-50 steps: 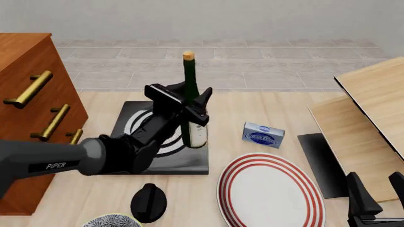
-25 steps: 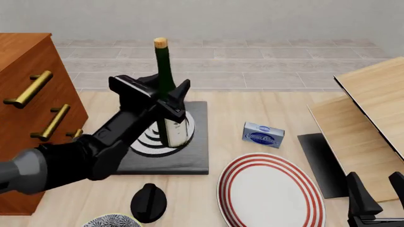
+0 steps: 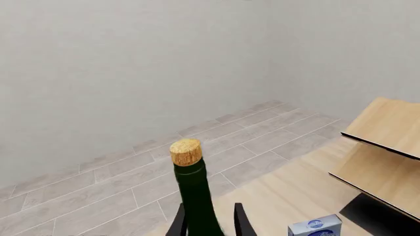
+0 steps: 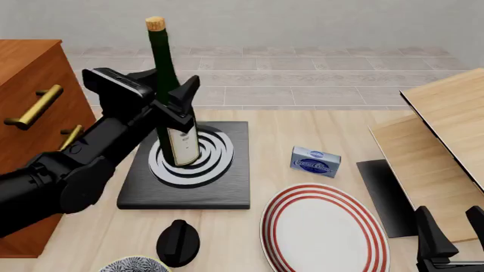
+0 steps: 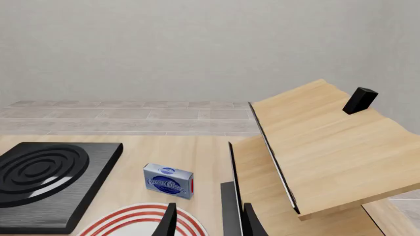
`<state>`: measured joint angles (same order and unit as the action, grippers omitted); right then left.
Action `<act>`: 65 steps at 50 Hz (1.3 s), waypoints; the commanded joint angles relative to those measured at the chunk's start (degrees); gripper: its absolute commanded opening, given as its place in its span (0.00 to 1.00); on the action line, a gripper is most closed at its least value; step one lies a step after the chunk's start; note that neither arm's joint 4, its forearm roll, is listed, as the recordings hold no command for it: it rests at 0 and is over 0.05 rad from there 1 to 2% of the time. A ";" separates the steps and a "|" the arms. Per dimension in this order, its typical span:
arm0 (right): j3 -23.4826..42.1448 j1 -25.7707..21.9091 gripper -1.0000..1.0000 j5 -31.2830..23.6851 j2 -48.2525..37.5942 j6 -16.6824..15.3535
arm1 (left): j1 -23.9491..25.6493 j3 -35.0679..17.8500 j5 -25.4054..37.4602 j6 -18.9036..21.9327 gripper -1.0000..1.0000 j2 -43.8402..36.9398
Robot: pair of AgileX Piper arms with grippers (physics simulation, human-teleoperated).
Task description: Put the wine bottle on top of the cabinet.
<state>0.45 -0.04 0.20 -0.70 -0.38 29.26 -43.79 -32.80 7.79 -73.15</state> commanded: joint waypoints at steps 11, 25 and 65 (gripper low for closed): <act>0.00 0.00 1.00 0.00 -0.01 -0.01 | -6.92 -6.63 10.69 2.13 0.00 6.65; 0.00 0.00 1.00 0.00 0.01 -0.01 | -10.17 -12.26 17.28 3.42 0.00 7.66; 0.00 0.00 1.00 0.00 0.00 0.00 | -24.11 -35.33 37.77 4.14 0.00 7.83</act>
<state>0.45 -0.04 0.20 -0.70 -0.38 8.41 -73.87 0.86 10.80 -65.68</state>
